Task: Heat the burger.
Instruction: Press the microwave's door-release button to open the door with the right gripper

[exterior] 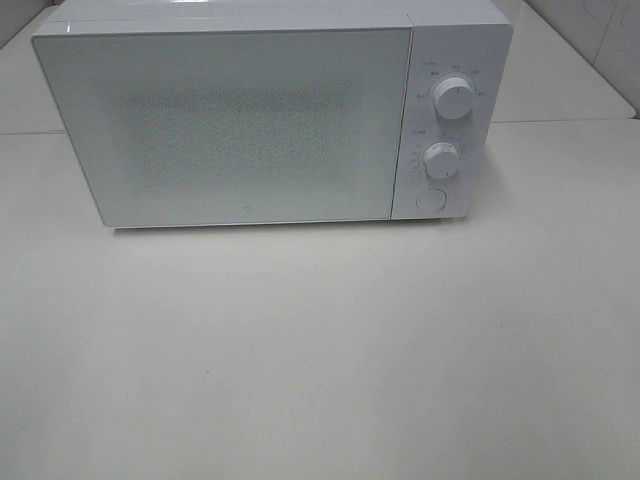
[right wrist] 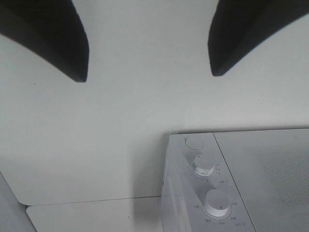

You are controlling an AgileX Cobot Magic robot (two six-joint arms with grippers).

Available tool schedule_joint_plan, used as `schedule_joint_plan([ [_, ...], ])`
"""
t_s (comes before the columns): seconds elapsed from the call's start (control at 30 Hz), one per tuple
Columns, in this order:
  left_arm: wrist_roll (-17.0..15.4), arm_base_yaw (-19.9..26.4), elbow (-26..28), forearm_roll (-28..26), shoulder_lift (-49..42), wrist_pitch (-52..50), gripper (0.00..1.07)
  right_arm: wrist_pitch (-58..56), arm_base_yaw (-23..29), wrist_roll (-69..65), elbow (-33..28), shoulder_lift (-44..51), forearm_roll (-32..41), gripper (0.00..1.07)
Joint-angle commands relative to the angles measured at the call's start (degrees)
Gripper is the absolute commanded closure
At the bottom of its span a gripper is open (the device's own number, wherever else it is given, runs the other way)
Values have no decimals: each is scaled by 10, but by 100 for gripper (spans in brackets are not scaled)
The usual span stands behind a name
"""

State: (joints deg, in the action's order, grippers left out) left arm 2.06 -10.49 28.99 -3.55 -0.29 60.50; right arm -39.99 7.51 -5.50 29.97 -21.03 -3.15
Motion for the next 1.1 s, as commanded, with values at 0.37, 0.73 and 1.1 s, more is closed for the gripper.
schedule_joint_plan([
  [0.37, 0, 1, -1, -4, -11, -9, 106, 186, -3, 7, -5, -219, -2, 48],
  [0.73, 0, 1, -1, -4, -11, -9, 106, 332, -3, 6, -5, -387, -1, 80],
  [1.1, 0, 1, -1, -4, -11, -9, 106, 513, -3, 6, -5, -526, -3, 107],
])
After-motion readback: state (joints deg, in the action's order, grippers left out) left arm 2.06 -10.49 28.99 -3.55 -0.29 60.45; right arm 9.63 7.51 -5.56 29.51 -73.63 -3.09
